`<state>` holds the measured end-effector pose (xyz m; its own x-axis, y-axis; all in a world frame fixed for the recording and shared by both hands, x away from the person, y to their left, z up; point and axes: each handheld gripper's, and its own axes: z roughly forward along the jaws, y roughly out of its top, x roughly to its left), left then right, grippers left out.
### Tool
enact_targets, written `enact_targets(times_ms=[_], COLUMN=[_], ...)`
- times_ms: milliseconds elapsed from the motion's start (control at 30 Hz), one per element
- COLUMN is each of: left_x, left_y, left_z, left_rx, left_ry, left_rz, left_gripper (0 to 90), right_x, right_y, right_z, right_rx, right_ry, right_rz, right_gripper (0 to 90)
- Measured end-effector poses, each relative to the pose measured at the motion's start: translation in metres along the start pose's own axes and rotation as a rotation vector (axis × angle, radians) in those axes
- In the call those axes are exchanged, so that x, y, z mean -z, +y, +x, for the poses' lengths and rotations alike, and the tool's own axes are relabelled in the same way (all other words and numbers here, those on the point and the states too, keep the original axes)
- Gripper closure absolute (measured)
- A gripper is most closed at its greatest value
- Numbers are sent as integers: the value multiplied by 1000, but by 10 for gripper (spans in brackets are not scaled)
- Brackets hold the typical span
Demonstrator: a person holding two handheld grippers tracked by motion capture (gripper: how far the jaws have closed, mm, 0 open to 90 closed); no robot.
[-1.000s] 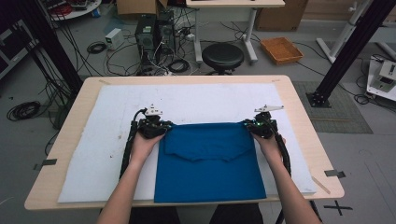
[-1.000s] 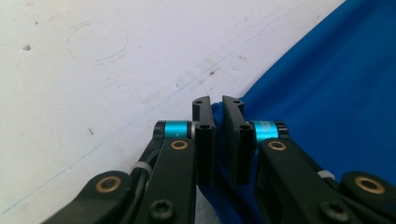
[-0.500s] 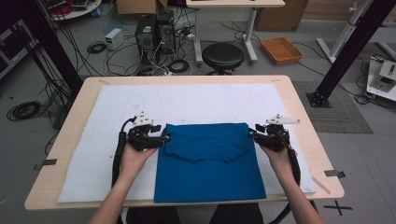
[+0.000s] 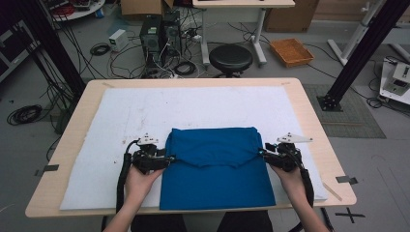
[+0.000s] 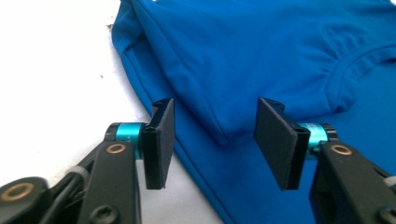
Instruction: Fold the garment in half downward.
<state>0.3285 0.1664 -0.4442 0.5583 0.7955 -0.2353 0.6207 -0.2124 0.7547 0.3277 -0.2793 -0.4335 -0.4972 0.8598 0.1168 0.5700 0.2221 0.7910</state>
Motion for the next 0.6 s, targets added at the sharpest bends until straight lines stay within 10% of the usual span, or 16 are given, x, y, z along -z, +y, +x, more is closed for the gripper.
enact_targets(times_ms=[300, 600], left_x=[-8, -9], left_y=[3, 4], left_z=[-4, -4], left_rx=[1, -24], left_ry=[-6, -11], left_rz=[28, 31], left_gripper=[569, 816], right_x=[-13, -17], right_y=[-4, -3], right_z=[-2, 4], right_rx=[-27, 23], right_ry=[19, 46], right_rz=[53, 72], right_gripper=[616, 856])
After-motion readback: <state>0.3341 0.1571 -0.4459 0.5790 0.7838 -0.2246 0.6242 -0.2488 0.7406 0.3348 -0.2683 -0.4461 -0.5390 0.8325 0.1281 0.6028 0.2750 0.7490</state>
